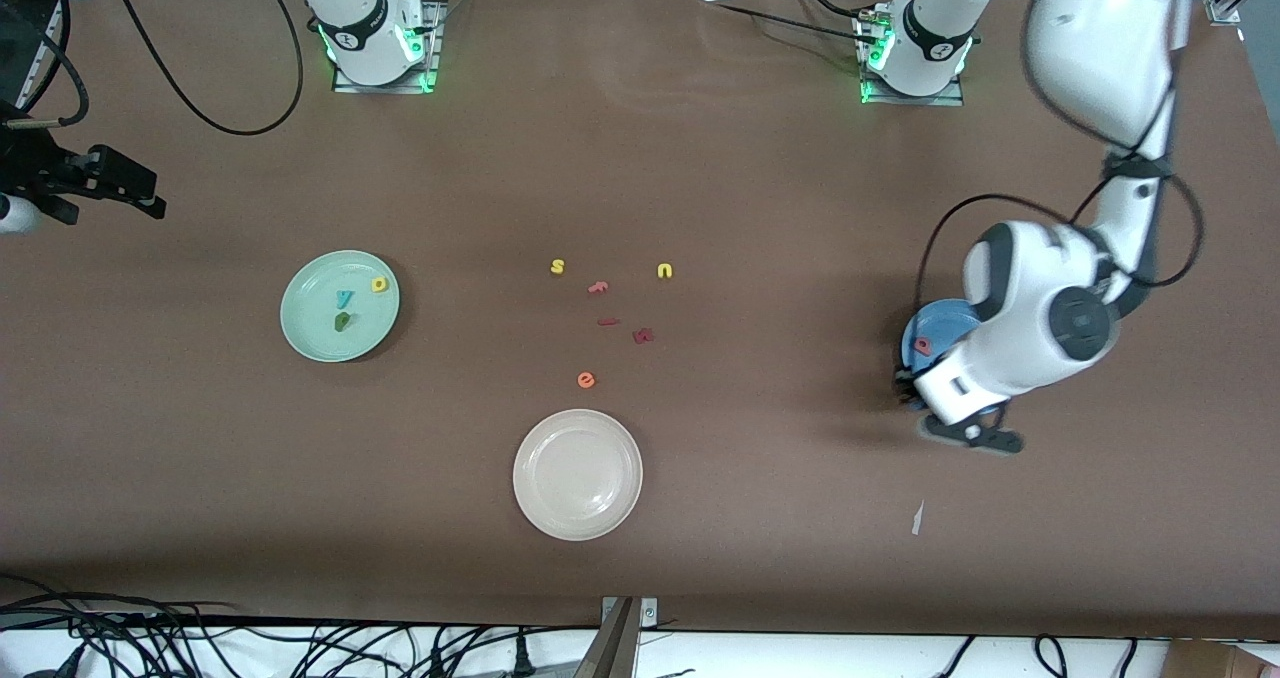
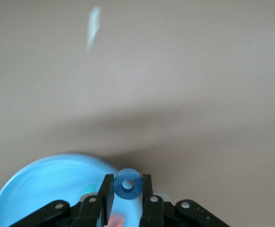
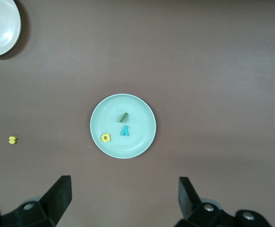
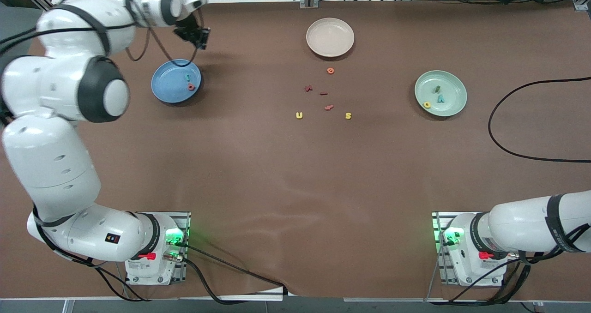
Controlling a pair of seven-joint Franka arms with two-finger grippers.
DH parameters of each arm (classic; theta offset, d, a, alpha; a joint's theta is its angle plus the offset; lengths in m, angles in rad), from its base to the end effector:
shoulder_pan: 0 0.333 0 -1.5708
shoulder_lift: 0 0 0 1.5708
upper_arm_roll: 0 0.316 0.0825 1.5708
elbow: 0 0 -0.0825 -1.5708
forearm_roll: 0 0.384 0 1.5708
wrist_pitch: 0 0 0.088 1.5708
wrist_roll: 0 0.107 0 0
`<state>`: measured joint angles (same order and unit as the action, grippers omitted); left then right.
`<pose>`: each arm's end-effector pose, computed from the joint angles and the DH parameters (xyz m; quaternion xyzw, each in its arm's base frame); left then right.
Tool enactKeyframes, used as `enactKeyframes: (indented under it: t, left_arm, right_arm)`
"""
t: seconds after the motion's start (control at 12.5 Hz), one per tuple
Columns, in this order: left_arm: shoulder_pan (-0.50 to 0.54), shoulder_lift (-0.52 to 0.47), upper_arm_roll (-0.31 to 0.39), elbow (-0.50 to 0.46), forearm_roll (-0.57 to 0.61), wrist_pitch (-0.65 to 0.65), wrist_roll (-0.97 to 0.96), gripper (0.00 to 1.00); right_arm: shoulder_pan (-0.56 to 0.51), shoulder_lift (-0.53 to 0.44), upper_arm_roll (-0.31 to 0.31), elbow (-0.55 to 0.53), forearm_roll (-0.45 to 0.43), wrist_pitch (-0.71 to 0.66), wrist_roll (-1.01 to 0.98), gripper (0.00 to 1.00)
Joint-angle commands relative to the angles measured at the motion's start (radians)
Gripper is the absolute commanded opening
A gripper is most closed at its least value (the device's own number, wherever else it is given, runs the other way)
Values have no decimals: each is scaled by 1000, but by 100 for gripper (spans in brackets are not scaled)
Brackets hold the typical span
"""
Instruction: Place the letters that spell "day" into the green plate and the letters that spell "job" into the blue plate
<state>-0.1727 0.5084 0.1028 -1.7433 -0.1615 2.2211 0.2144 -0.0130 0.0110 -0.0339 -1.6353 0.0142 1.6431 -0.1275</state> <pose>0.6588 -0.0573 0.2832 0.9943 -0.0982 -0.0103 0.0393 0.5622 -0.0249 0.5941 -0.9992 -0.0398 0.0010 0.0070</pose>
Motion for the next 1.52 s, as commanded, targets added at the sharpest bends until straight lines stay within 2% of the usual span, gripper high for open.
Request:
enactKeyframes:
  t: [0.0, 0.08, 0.16, 0.24, 0.4, 0.56, 0.8, 0.96, 1.12, 1.28, 1.44]
  left_arm:
    - [93, -152, -35, -273, 27, 57, 110, 0]
    - [108, -162, -35, -333, 27, 113, 131, 4]
    - [125, -162, -35, -352, 27, 150, 143, 48]
    - [130, -162, -37, -355, 24, 153, 154, 99]
    - [140, -207, -38, -387, 23, 146, 152, 100]
    - [171, -318, -38, -467, 22, 135, 152, 100]
    - [183, -427, -40, -483, 19, 134, 152, 100]
    - [182, -520, -55, -469, 25, 54, 145, 100]
    - [182, -640, -69, -458, 45, -96, 138, 100]
    - [185, -689, -68, -360, 108, -278, 129, 100]
    - [185, -685, -68, -172, 135, -499, 126, 100]
  right_arm:
    - [-7, 9, 8, 23, 3, -17, 2, 100]
    - [-5, 9, 8, 23, 4, -17, 3, 100]
    - [-7, 9, 8, 23, 4, -17, 0, 100]
    - [-7, 9, 8, 23, 4, -17, 0, 100]
    - [-7, 9, 8, 23, 3, -17, 0, 100]
    - [-7, 9, 8, 23, 3, -17, 0, 100]
    - [-7, 9, 8, 23, 4, -17, -1, 100]
    - [-5, 9, 8, 23, 1, -16, -11, 100]
    - [-4, 9, 9, 23, 1, -14, -11, 100]
    - [-4, 9, 9, 25, 1, -16, -11, 100]
    - [-4, 9, 8, 23, 3, -17, -9, 100]
